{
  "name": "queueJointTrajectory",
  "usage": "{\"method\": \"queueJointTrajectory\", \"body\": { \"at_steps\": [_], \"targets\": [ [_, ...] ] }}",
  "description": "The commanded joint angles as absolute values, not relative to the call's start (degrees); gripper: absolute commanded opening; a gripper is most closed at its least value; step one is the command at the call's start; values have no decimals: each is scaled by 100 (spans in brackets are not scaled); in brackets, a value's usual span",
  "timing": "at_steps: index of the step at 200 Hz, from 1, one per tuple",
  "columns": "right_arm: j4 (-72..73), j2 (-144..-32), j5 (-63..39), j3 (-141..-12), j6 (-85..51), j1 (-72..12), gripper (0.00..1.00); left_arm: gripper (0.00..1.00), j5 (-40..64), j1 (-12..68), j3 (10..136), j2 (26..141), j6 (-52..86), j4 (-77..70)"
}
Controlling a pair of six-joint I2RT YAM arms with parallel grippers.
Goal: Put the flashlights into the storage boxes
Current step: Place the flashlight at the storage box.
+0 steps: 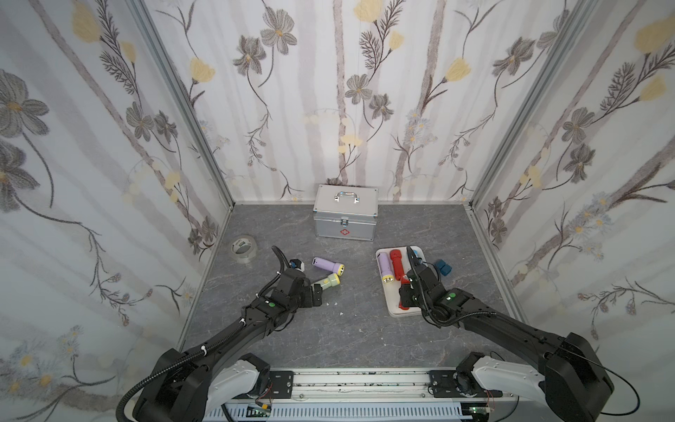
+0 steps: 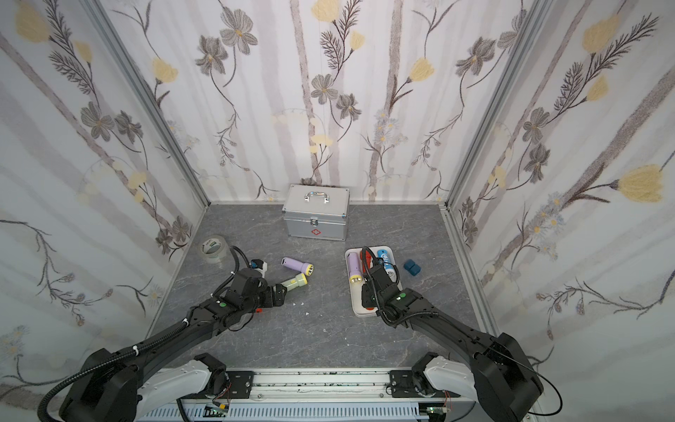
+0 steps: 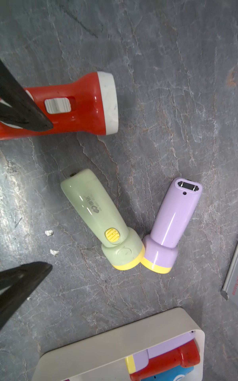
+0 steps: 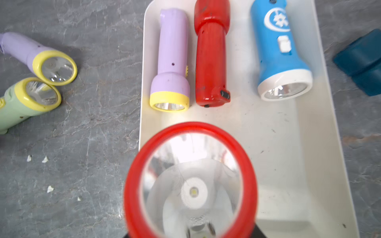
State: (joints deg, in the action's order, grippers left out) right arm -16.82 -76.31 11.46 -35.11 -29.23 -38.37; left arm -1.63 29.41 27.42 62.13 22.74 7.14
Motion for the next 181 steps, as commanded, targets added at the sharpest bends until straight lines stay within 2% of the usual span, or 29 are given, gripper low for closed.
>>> {"method": "queueJointTrajectory", "body": {
  "at_steps": [1,51,140,181],
  "targets": [
    [-1279,-7875,706,-3498,-2751,-3806,43,100,-292,2935,2735,6188,2302,703],
    [-1011,-8686,283,-3614,-2720,-3807,42,100,-314,2936,2736,6188,2303,725],
    [-852,-9093,-37,-3742,-2942,-3815,43,100,-324,2936,2793,6296,2277,730],
    [-956,-9347,52,-3928,-3056,-3813,48,100,-435,2936,2728,6162,2320,731]
  ]
}}
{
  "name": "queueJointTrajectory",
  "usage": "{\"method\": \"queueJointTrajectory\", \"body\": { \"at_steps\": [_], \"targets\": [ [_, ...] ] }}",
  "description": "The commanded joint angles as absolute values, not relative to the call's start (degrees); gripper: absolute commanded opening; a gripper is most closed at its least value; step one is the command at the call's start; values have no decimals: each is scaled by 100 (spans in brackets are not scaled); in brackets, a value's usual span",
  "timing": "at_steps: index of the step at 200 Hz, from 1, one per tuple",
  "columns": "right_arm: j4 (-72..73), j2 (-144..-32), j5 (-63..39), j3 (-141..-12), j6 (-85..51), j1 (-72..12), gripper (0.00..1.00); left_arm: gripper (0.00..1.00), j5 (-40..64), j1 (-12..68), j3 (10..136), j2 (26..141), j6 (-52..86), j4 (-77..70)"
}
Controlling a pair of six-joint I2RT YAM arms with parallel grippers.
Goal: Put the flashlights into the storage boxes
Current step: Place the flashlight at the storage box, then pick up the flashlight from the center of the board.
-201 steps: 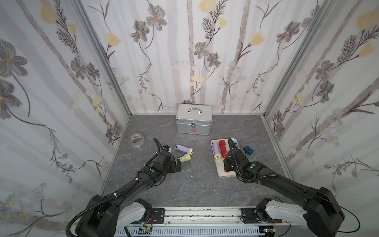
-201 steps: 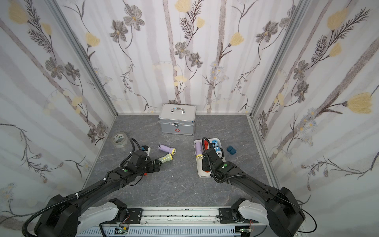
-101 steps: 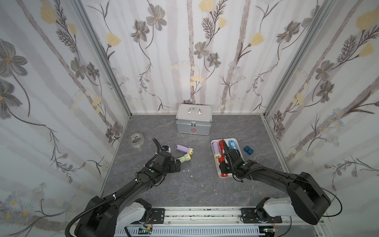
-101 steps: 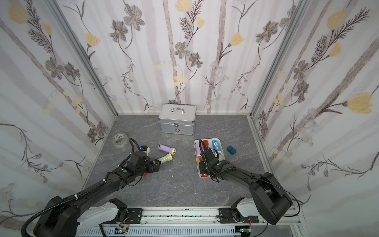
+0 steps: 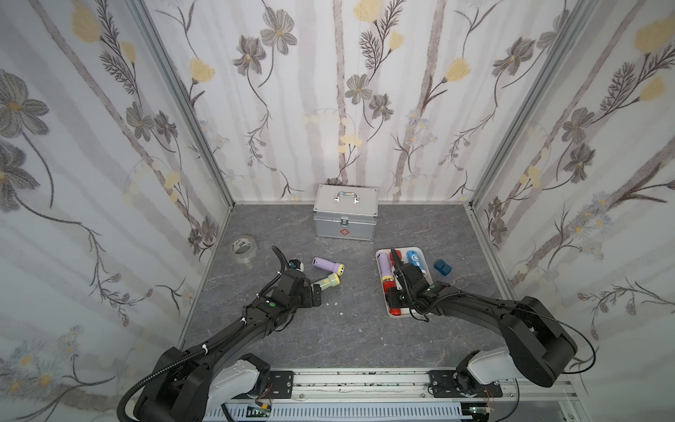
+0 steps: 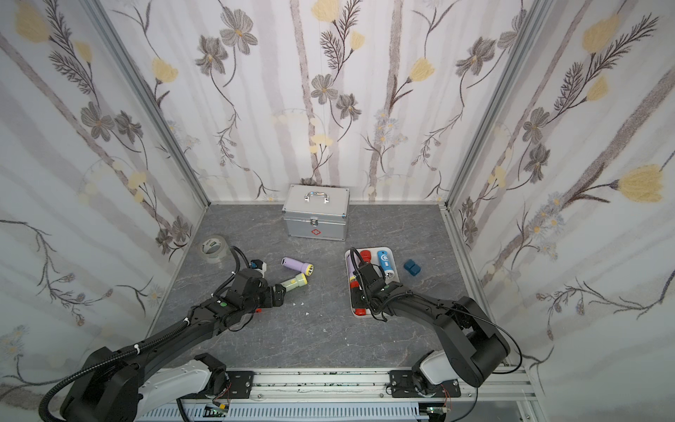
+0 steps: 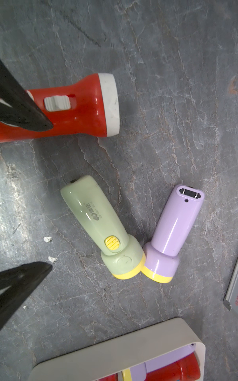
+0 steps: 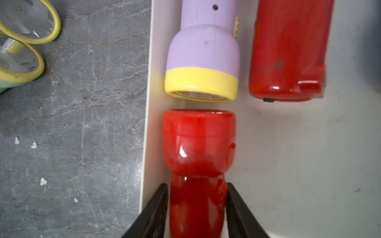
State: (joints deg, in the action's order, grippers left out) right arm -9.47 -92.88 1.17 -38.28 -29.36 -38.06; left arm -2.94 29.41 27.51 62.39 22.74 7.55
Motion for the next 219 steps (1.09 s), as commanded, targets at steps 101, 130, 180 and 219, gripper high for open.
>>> {"method": "queueJointTrajectory", "body": {
  "at_steps": [101,130,180,219],
  "targets": [
    [-2281,-8339,977,-5179,-3163,-3913,63,100,-1428,2928,2631,5647,2721,1036],
    [-1627,-8341,1068,-5469,-4243,-4351,63,100,-1822,2796,2517,5304,2984,1228],
    [-659,-9684,1432,-5977,-7540,-5690,66,100,-1666,2020,2308,4831,3369,1544],
    [-562,-10873,570,-6647,-9213,-5880,64,100,-1400,1599,2235,4762,3488,1582]
  ]
}}
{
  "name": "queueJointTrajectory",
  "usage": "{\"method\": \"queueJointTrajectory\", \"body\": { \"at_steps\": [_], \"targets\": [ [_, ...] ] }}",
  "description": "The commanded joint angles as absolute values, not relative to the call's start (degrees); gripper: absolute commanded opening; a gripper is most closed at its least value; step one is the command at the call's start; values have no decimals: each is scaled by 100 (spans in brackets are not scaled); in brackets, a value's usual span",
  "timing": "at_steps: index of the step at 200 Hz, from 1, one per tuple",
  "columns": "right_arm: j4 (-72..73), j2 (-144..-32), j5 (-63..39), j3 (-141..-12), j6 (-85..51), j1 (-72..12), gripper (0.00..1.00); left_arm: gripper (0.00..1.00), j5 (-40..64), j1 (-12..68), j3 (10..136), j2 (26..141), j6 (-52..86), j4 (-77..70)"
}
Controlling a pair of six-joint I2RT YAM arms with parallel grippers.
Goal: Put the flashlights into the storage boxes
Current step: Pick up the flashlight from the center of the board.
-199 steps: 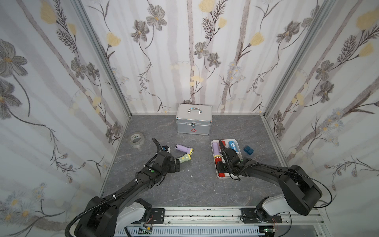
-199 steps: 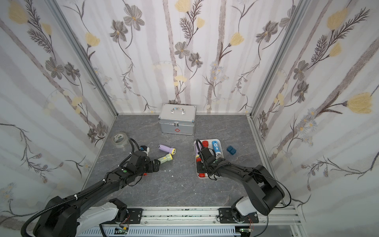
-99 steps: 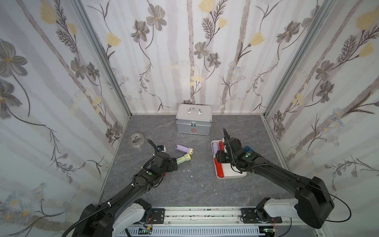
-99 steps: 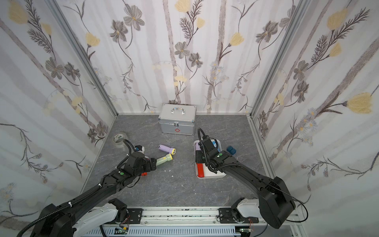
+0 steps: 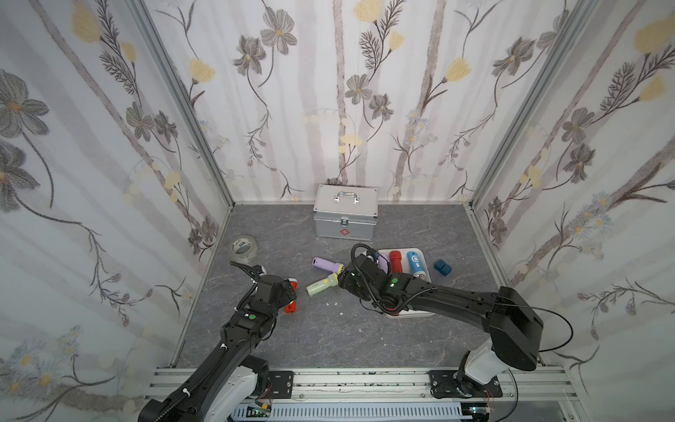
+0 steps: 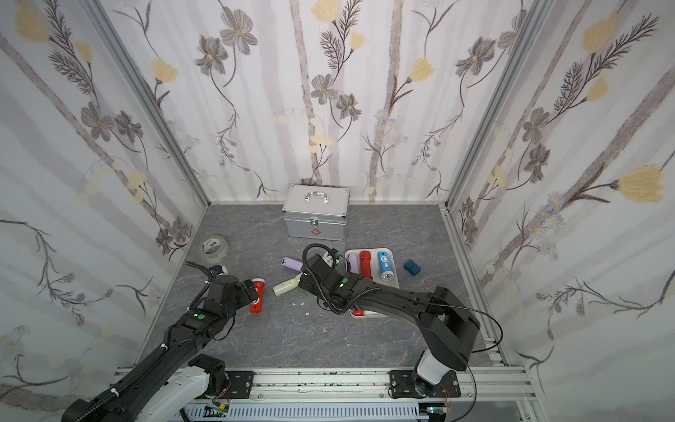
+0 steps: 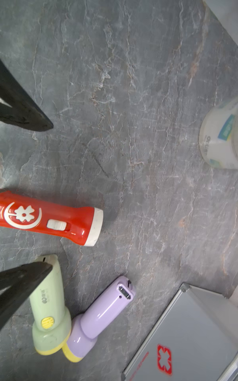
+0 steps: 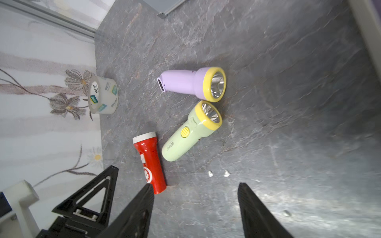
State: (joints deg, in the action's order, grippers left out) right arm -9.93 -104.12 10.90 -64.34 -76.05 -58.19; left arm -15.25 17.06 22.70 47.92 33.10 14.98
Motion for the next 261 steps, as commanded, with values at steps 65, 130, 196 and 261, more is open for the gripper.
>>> {"method": "queueJointTrajectory", "body": {
  "at_steps": [65,130,196,261],
  "targets": [
    [-309,-11819,38,-7327,-10226,-5946,64,100,-1323,1562,2175,4594,3446,1555],
    [-467,-12348,-44,-7785,-10323,-5837,63,100,-1291,1563,2119,4462,3428,1512],
    [-645,-12785,-281,-8192,-10338,-5662,63,100,-1284,1557,2111,4465,3410,1494],
    [-538,-13224,-565,-8402,-10572,-5651,63,100,-1275,1557,2110,4468,3401,1477]
  ]
}}
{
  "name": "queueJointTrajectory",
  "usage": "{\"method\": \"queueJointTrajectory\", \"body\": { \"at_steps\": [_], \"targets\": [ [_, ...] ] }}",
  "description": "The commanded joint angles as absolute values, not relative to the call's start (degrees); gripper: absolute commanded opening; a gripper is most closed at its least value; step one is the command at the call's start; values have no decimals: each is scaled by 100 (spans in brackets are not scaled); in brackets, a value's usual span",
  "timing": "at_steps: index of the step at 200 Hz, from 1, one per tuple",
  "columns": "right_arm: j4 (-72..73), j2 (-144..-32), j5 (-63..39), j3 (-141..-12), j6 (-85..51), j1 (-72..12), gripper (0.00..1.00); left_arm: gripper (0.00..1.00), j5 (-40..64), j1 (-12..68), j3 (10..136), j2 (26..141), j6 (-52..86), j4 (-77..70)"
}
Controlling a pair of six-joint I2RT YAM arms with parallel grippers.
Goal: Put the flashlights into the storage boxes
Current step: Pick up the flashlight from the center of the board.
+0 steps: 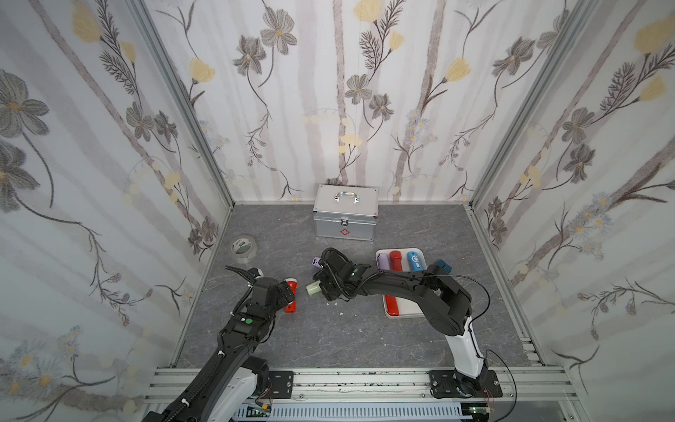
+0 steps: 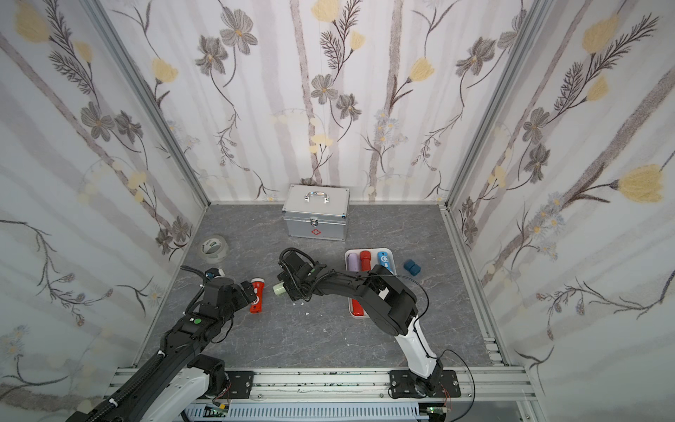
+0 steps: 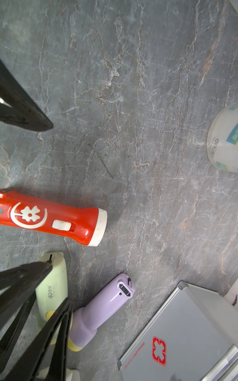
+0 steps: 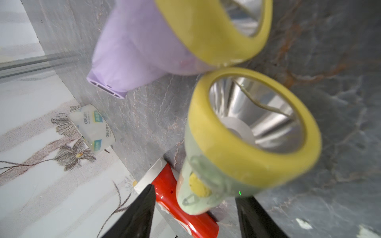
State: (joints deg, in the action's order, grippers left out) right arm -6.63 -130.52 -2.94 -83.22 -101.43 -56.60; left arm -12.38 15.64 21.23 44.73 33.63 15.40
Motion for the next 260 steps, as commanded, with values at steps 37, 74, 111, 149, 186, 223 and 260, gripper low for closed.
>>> {"method": "queueJointTrajectory", "body": {
  "at_steps": [37,74,111,149,186,223,260],
  "targets": [
    [-511,-13385,-681,-8394,-10662,-5642,60,100,-1279,1550,2109,4456,3404,1478],
    [-395,-13216,-607,-8204,-10567,-5636,31,100,-1268,1551,2109,4474,3401,1477],
    [-592,-12937,-432,-8086,-10090,-5607,30,100,-1281,1550,2111,4456,3400,1491],
    [-1301,-12494,-79,-7979,-8287,-5564,30,100,-1278,1554,2105,4430,3401,1501],
    [-2040,-12264,354,-7630,-6315,-5602,28,100,-1261,1550,2105,4438,3393,1472],
    [-1727,-11931,761,-6853,-5491,-5741,27,100,-1246,1547,2098,4452,3393,1472],
    [-1421,-11618,916,-6686,-5122,-5754,27,100,-1230,1553,2101,4498,3391,1447]
  ]
}}
